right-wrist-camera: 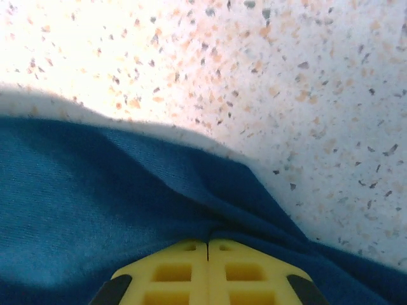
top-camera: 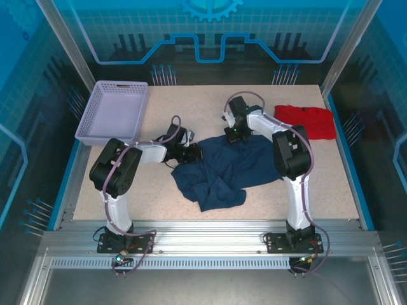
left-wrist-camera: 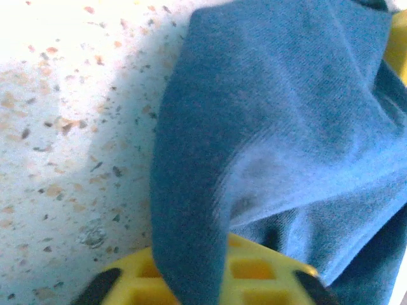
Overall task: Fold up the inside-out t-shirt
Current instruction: Flatten out the T-shirt at the center of the table.
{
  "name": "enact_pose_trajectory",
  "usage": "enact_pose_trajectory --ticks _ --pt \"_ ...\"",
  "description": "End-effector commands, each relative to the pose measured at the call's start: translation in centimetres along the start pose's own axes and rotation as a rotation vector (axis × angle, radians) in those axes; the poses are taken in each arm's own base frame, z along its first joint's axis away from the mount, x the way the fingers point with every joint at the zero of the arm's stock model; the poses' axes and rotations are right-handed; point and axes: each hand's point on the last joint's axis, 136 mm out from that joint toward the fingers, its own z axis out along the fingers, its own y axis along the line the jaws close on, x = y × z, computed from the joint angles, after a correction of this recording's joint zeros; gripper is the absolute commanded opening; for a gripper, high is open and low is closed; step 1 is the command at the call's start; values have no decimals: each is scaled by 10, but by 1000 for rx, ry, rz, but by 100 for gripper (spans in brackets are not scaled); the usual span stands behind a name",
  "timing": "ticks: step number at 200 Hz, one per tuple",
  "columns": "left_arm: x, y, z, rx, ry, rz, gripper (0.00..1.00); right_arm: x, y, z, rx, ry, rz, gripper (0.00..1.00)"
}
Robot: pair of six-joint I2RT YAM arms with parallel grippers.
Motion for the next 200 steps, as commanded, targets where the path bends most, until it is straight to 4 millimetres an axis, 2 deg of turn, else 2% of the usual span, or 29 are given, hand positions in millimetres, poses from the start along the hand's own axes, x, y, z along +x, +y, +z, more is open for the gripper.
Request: enact_pose_trajectory --ticks 1,19,42,52,63,79,95,101,109,122,133,147,159,173,185,200 --pt "-35 -30 -18 80 -86 56 0 -43 -9 -45 -22 -177 19 0" --pt "-65 -51 -50 110 -188 95 0 -74 -13 -101 -6 -346 7 0" --pt "-98 -98 -110 153 -349 222 0 -100 -10 -186 -15 -558 -5 0" --pt "-103 -119 -137 178 -409 281 0 -102 -7 -221 -15 -636 -12 0" --pt "-101 -138 -162 205 -460 337 0 -96 -1 -250 -12 -699 -23 0" --pt "-80 -153 -182 223 -490 418 0 -74 6 -274 -10 -748 -17 0" --pt "-41 -158 -179 223 -449 505 0 -38 11 -272 14 -734 4 0" --pt "-23 -158 -175 222 -421 537 0 -20 12 -264 28 -709 17 0" --pt "2 -152 -166 212 -377 562 6 6 12 -252 47 -676 45 1" --pt "38 -139 -152 208 -302 581 17 49 12 -227 71 -619 100 13" --pt "66 -125 -141 205 -235 574 31 85 11 -205 83 -566 140 26" --pt "88 -108 -136 193 -188 552 49 121 12 -182 81 -517 160 40" --pt "94 -100 -136 188 -187 535 57 132 23 -172 17 -513 144 48" --pt "91 -95 -139 162 -213 529 65 129 42 -165 -74 -511 116 54" --pt "81 -87 -139 101 -251 503 71 120 58 -155 -125 -488 81 56" --pt "60 -61 -138 -42 -294 395 72 109 73 -140 -122 -442 34 57"
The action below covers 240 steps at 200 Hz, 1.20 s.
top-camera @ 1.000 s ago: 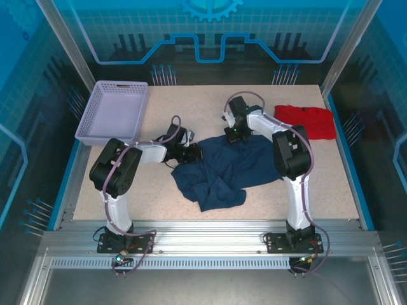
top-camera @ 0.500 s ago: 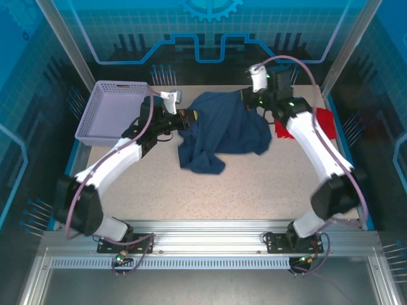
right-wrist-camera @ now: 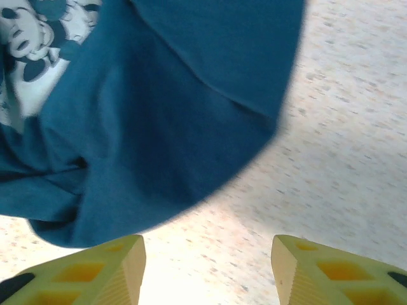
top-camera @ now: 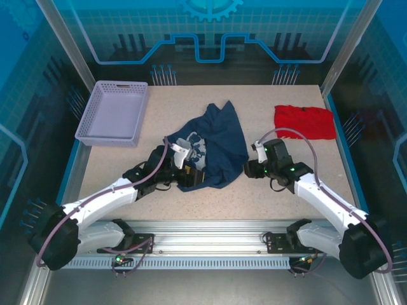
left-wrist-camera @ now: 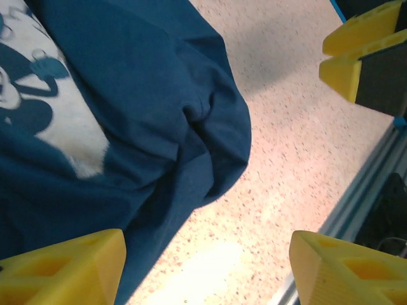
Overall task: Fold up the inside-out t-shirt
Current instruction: Flatten out the T-shirt at the center of the table, then adjust the T-shirt at the center of the table.
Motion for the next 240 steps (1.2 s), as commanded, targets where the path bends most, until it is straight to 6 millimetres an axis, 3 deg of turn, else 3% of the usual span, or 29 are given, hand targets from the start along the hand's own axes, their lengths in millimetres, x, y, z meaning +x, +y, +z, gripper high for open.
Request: enact_pose_trajectory --ticks 1,25,30,68,77,88,100,118,135,155,174,185,217,226,240 --pt "-28 32 -9 -185 -93 -77 72 -36 39 14 -105 -55 -52 57" --pt "-24 71 -3 -281 -58 -252 72 -38 63 47 -114 19 -113 59" --pt "-22 76 0 -283 -45 -281 72 -50 68 51 -112 6 -125 61" --pt "-7 63 33 -214 81 -269 73 -43 70 104 -66 130 -195 66" --pt "-2 62 40 -217 107 -266 73 -40 70 111 -60 157 -204 61" --pt "5 63 50 -221 139 -263 73 -40 69 114 -57 174 -207 45" --pt "12 64 60 -225 176 -254 72 -46 66 109 -43 156 -205 28" --pt "23 56 74 -201 243 -227 67 -59 57 88 -60 112 -146 13" --pt "35 53 84 -190 297 -206 57 -68 51 64 -145 64 -25 6" --pt "44 61 89 -219 326 -202 39 -70 39 40 -214 9 101 2" --pt "39 61 86 -216 293 -187 14 -69 23 21 -216 -36 198 0" --pt "30 56 79 -195 252 -170 0 -52 9 19 -186 -21 249 0" --pt "6 40 50 -120 97 -128 0 -28 -29 5 -5 -19 273 6" --pt "3 37 42 -95 66 -126 0 -22 -31 4 29 -5 231 10" --pt "2 29 36 -47 42 -115 0 -21 -16 4 15 2 115 22"
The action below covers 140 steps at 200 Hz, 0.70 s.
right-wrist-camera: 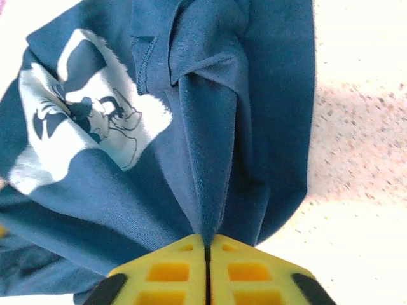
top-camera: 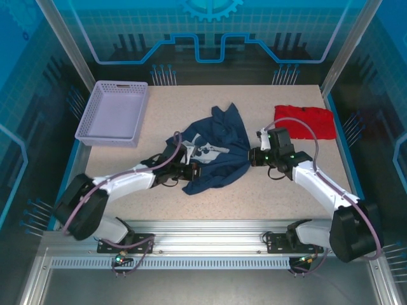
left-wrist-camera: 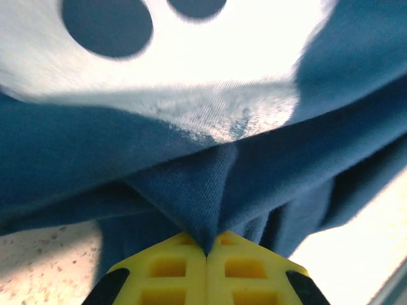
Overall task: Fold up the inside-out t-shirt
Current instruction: Adjust the T-shirt at the center of the table.
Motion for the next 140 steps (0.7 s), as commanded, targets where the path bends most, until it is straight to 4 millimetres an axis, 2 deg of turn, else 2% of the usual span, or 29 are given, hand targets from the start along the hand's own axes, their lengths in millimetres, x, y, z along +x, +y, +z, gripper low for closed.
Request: enact_pose_trajectory --ticks 1,27,53,69,90,105,114,121,129,134,140 --pt "-8 -12 -14 93 -69 32 0 10 3 -5 53 13 -124 23" --pt "-10 -24 -23 157 -82 31 0 16 46 -9 12 -45 -396 41" --pt "-13 -29 -28 174 -94 26 0 36 81 -2 -78 -35 -553 56" --pt "-14 -31 -31 179 -99 26 0 48 87 11 -48 -16 -637 68" --pt "-15 -34 -34 186 -102 29 0 52 86 35 2 21 -689 75" --pt "-15 -36 -37 192 -104 33 0 48 88 53 27 29 -712 79" --pt "-15 -36 -40 193 -108 33 0 41 88 63 54 27 -720 78" --pt "-16 -35 -41 192 -113 34 0 34 89 69 74 23 -724 71" --pt "-16 -31 -42 180 -118 28 0 28 90 73 74 31 -719 53" --pt "-17 -29 -43 169 -125 22 0 32 90 75 57 53 -713 41" --pt "-18 -24 -44 144 -134 12 0 22 99 70 23 40 -699 30"
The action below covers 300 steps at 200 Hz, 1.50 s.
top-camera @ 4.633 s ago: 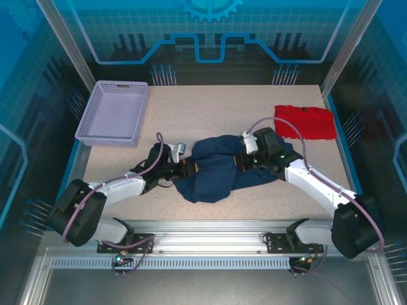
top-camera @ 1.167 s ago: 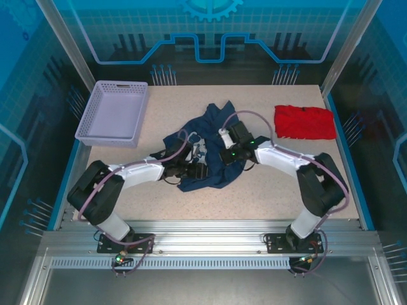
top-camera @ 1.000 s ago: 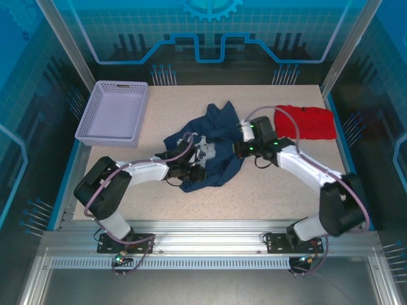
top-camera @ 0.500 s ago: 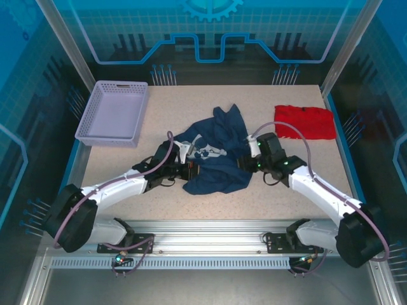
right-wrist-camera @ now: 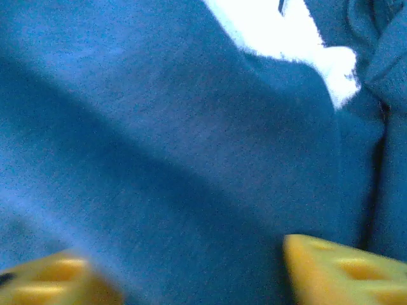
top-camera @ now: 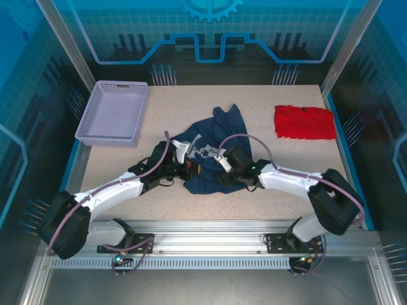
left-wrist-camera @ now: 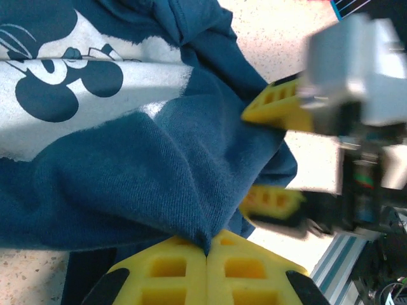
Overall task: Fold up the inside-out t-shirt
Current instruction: Adjust the T-shirt at the center of the table.
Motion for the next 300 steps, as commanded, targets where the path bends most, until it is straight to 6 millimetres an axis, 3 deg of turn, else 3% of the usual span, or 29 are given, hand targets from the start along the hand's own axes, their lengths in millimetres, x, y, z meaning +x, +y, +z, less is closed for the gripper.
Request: enact_pose_trajectory --ticks 1,15,27,52,62,85,112,132,155,189,261,280,300 --pt "-5 6 -11 -22 -32 -28 0 -50 -10 -12 1 -108 4 28" --pt "-11 27 -17 -145 -68 -46 0 -56 1 -30 -148 -145 58 9" --pt "-15 47 -22 -267 -93 -40 0 -60 12 -52 -345 -187 152 0" --pt "-26 64 -23 -393 -90 -7 6 -69 21 -88 -608 -240 295 0" --pt "-31 63 -24 -403 -98 0 11 -72 22 -95 -653 -246 319 0" --pt "-38 51 -33 -385 -143 27 38 -78 13 -97 -711 -239 424 0" --pt "-26 26 -45 -326 -174 79 51 -85 -2 -92 -770 -239 564 0" --pt "-11 -1 -46 -207 -161 125 50 -87 -4 -89 -782 -234 597 0" --pt "7 -33 -28 -13 -87 160 49 -91 -9 -91 -815 -249 638 0" --pt "16 -37 9 16 38 141 50 -95 -15 -99 -831 -262 673 0" --pt "-20 -27 61 -58 1 206 55 -91 -19 -100 -827 -254 701 0" --pt "-30 -21 70 -67 -19 188 42 -90 -21 -101 -825 -257 704 0" --pt "-34 -28 71 7 -17 174 18 -83 -26 -98 -792 -243 707 0"
